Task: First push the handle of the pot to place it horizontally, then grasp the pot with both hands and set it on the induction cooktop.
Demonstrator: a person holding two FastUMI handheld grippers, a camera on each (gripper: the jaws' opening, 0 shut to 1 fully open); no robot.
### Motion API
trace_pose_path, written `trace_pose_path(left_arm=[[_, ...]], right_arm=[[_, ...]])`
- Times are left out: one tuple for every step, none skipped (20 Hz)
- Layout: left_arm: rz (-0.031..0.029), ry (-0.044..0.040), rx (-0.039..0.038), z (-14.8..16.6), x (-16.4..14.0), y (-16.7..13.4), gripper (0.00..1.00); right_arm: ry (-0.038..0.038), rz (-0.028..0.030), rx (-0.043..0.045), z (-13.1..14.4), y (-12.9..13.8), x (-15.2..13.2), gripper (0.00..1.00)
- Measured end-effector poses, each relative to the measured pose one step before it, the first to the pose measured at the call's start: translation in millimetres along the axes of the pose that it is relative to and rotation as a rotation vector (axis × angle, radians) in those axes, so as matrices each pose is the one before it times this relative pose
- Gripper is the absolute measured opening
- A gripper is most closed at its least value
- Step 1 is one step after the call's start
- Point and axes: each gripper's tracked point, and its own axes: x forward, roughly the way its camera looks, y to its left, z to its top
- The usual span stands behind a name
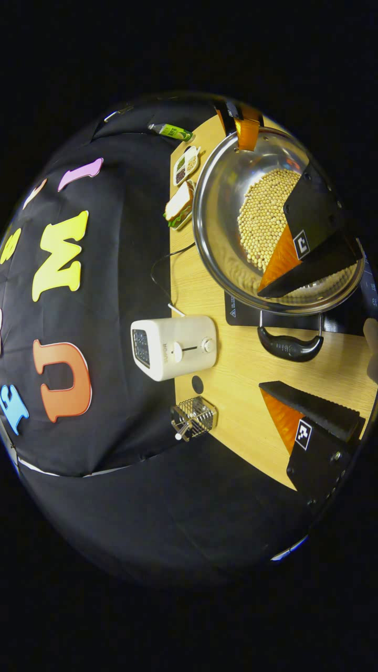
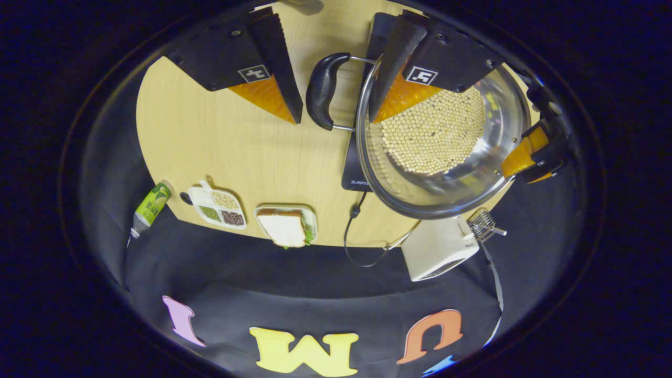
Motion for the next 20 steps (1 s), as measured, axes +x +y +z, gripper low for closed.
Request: trace_pose_path(left_arm=[[0.01544,-0.00553,0.00722,1.30,-4.10,2.80,0.96],[0.01322,-0.01123,-0.00234,3.29,-3.83,0.36,0.96],[0.00589,-0.02149,-0.00839,5.60,-5.73,-1.35,0.96],[0.00757,-0.02164,-0.00284,5.73,-6.91,-1.00,0.96],[-0.00550,-0.01463,0.00078,5.06,-7.15,-4.06,0.96],[0.00113,-0.01307,0.00143,3.12,-8.00,-3.98,0.95],[-0.00509,-0.01311,-0.00049,4.77,-7.47,-5.47,0.96],[-0.01074,-0.01771,-0.00383,5.16,-8.79,-8.52,0.96],[-0.00705,-0.01801,-0.00524,6.44,-8.60,-8.34,0.95],[-0.01368,-0.01330,-0.00907,6.00,-8.72,-9.22,0.95],[-0.01271,-0.01822,-0.01528,6.95,-10.05,-9.78,0.95],[-0.00933,-0.01530,-0.01870,8.46,-11.57,-10.85,0.95],[-0.00563,-0.02154,-0.01339,8.53,-11.43,-8.75,0.95],[-0.00778,-0.02559,-0.01373,10.30,-12.14,-9.07,0.95],[-0.00617,-0.02191,-0.01123,11.46,-13.71,-9.69,0.95],[-0.00612,-0.01627,-0.00783,7.24,-10.55,-8.20,0.95],[-0.00834,-0.00714,-0.01063,7.30,-12.12,-10.81,0.95],[-0.01024,-0.01214,-0.01253,6.89,-11.41,-10.55,0.95],[-0.01334,-0.01478,-0.00798,8.30,-9.92,-12.15,0.95],[-0.01155,-0.00960,0.00018,6.40,-10.78,-11.17,0.95]], right_arm=[[-0.01344,0.00190,-0.01051,2.51,-0.60,-5.40,0.83],[-0.01446,0.00388,-0.01186,2.61,-0.70,-5.68,0.83],[-0.01498,0.00025,-0.00810,2.06,-1.12,-5.93,0.83],[-0.01372,-0.00068,-0.00697,1.63,-1.91,-6.34,0.83],[-0.01068,-0.00136,-0.01333,1.04,-1.27,-6.54,0.83],[-0.01086,0.00062,-0.00983,2.09,-1.49,-6.86,0.83],[-0.00887,-0.00275,-0.00820,-0.39,-2.53,-6.92,0.79],[-0.00904,0.00368,-0.00405,0.48,-2.37,-8.94,0.79],[-0.01582,-0.00349,-0.00271,1.30,-3.90,-10.95,0.79],[-0.01658,-0.00416,-0.00077,1.37,-6.01,-11.46,0.83],[-0.01809,-0.00140,0.00208,1.87,-5.81,-12.01,0.79],[-0.01855,-0.00581,0.00917,3.22,-7.46,-12.90,0.79],[-0.02404,-0.00228,0.01514,4.52,-8.14,-15.18,0.79],[-0.02189,-0.00459,0.01435,5.83,-8.27,-15.44,0.79],[-0.02817,-0.00562,0.00829,6.50,-9.26,-16.77,0.79],[-0.02728,-0.01027,0.00537,7.54,-10.51,-17.27,0.79],[-0.03020,-0.00511,0.00950,8.31,-9.31,-17.23,0.79],[-0.03105,-0.00431,0.00799,8.74,-8.27,-16.22,0.79],[-0.02822,-0.00877,0.00457,8.12,-10.63,-15.45,0.83],[-0.02337,-0.00457,0.00533,6.92,-11.37,-13.97,0.91]])
